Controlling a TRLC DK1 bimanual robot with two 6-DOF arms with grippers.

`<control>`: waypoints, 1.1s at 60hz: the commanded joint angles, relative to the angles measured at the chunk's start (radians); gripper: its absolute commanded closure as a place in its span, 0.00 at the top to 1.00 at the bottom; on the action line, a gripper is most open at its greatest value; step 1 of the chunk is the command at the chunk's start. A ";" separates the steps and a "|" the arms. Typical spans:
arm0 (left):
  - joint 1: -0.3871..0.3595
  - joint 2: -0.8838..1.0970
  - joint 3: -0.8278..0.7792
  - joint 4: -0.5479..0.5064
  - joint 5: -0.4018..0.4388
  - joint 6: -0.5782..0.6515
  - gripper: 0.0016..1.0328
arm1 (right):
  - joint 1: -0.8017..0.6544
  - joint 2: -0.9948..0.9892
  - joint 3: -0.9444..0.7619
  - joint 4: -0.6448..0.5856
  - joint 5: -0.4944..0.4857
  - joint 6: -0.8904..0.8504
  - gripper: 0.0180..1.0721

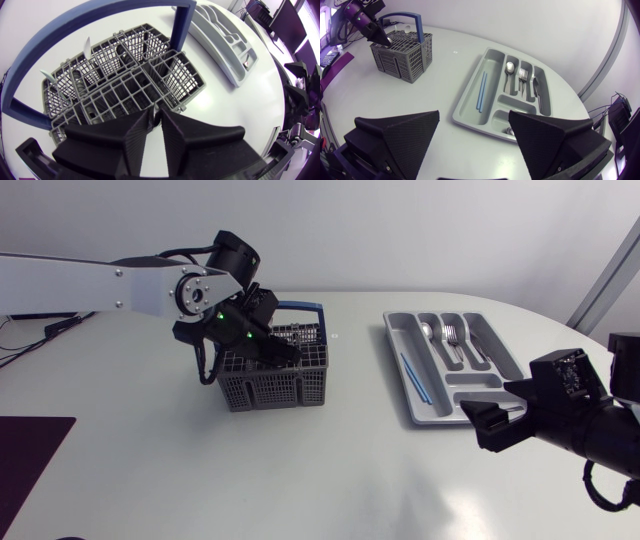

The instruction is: Unload the cutlery basket into the drawer organizer.

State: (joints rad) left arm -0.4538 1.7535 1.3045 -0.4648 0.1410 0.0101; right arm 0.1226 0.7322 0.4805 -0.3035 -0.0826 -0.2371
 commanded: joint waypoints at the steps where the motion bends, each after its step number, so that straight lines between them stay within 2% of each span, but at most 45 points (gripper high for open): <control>1: -0.003 0.012 0.024 0.003 0.011 0.024 0.14 | -0.006 -0.007 -0.028 0.014 -0.003 -0.011 0.95; 21: 0.007 0.014 0.035 -0.006 0.014 0.022 0.10 | -0.008 -0.010 -0.043 0.026 -0.003 -0.011 0.95; 22: 0.010 0.017 0.041 -0.012 0.034 0.021 0.06 | -0.008 -0.010 -0.043 0.026 -0.003 -0.011 0.95; 25: 0.026 0.018 0.053 -0.014 0.077 0.013 0.03 | -0.008 -0.011 -0.045 0.027 -0.003 -0.011 0.95; 59: 0.024 -0.055 0.064 -0.048 0.045 0.047 0.03 | 0.000 -0.019 -0.063 0.052 -0.003 -0.016 0.95; 66: 0.047 -0.068 0.067 -0.057 0.100 0.034 0.03 | 0.005 -0.019 -0.063 0.052 -0.003 -0.016 0.95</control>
State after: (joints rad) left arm -0.4339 1.7222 1.3308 -0.5163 0.2153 0.0376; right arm 0.1223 0.7181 0.4446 -0.2581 -0.0826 -0.2401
